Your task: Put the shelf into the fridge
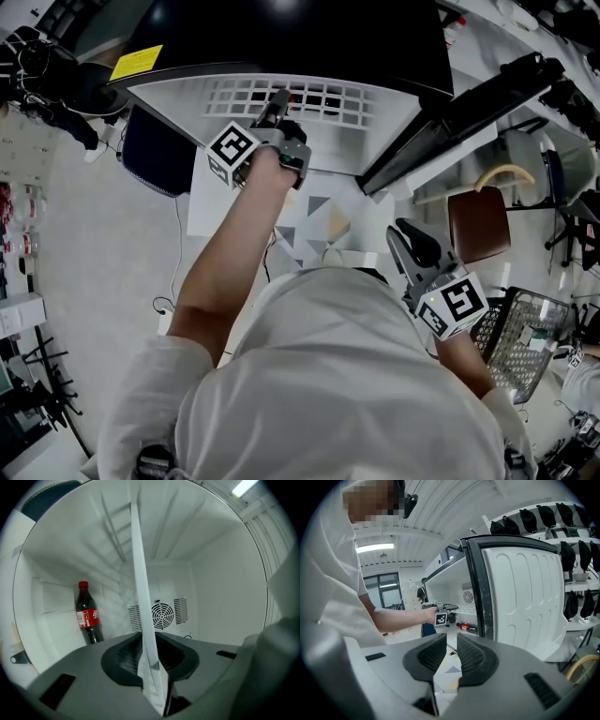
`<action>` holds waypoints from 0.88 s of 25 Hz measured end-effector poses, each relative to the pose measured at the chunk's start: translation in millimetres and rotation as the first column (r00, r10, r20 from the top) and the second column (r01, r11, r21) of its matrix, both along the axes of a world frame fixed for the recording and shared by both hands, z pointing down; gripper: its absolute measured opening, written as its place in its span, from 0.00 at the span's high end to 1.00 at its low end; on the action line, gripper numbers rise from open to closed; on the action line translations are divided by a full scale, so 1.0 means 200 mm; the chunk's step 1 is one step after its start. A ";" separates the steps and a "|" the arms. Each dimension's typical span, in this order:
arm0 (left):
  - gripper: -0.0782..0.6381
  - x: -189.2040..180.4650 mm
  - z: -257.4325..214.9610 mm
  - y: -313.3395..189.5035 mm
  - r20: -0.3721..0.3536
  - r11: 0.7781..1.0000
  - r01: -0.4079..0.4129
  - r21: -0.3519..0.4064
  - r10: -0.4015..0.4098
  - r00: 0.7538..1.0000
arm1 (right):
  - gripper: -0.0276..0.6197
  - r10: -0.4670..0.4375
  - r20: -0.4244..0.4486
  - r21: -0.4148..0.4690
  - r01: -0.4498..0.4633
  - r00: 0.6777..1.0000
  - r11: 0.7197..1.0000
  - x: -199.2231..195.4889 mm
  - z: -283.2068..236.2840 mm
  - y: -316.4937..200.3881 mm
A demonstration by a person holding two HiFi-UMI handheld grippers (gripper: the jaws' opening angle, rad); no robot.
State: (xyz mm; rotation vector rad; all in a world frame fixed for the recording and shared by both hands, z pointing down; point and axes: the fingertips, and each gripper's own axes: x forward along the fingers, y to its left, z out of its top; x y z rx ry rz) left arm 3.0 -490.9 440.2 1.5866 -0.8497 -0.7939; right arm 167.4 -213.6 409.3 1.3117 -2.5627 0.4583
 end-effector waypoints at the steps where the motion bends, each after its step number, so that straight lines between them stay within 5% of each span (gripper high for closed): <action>1: 0.78 -0.01 0.01 0.01 0.021 1.000 -0.001 -0.002 0.001 1.000 | 0.84 0.002 0.001 0.000 -0.002 1.000 1.000 -0.01 0.00 0.01; 15: 0.68 -0.21 -0.04 0.41 0.287 0.991 -0.089 0.096 0.058 0.956 | 0.84 0.002 0.021 0.001 -0.002 1.000 1.000 -0.30 0.01 0.25; 19: 0.69 -0.26 -0.09 0.62 0.404 0.972 -0.177 0.153 0.102 0.909 | 0.85 0.010 0.025 0.016 -0.010 1.000 1.000 -0.40 0.01 0.32; 22: 0.71 -0.31 -0.13 0.79 0.545 0.946 -0.263 0.190 0.122 0.830 | 0.86 0.019 0.024 0.027 -0.020 1.000 0.999 -0.47 0.00 0.38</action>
